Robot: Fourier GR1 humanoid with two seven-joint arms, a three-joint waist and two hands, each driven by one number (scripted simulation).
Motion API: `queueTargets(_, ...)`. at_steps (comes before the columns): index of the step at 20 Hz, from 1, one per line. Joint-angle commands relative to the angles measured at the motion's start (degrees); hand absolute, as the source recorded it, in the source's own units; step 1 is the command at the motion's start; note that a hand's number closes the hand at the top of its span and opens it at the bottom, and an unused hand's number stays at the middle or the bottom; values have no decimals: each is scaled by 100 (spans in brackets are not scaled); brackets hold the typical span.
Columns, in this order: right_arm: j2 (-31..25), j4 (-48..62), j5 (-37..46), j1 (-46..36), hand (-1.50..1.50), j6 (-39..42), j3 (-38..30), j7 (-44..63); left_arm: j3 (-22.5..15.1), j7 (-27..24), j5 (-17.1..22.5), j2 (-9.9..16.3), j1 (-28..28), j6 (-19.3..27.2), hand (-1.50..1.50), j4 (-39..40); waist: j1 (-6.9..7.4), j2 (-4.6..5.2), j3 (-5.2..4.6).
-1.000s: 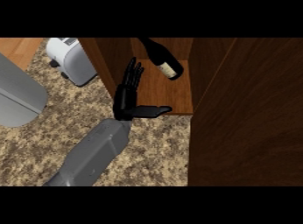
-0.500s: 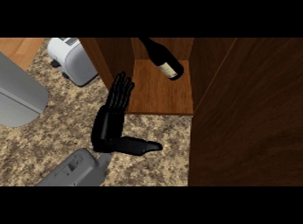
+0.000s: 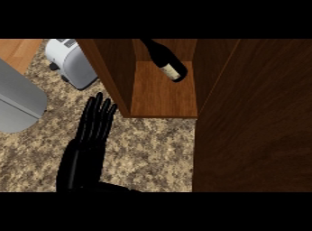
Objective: Pick up the wine, place it into the cabinet and close the cabinet
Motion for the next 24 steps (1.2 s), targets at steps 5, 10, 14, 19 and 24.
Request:
queueTargets(5,-775,-184,-574,306,150,1165,307,168,298,-253,-198,704,1279,69,-150,-972,16,1,-2)
queueTargets(10,-606,-579,-833,504,150,955,1110,923,707,-554,-92,1257,2280,-263,-150,-1679,58,3,-11)
queueTargets(14,-477,-1007,-873,928,150,979,1778,1088,1237,-891,114,1360,2922,-526,-150,-1777,20,-5,-10)
queueTargets(19,-13,-1238,-91,736,150,416,2773,1475,1860,-1267,412,1826,4173,-1273,-150,-2344,88,-34,-15)
queueTargets(24,501,-821,758,-212,150,-139,3521,1835,2720,-1236,905,2142,4785,-1908,-150,-2560,122,-31,-16)
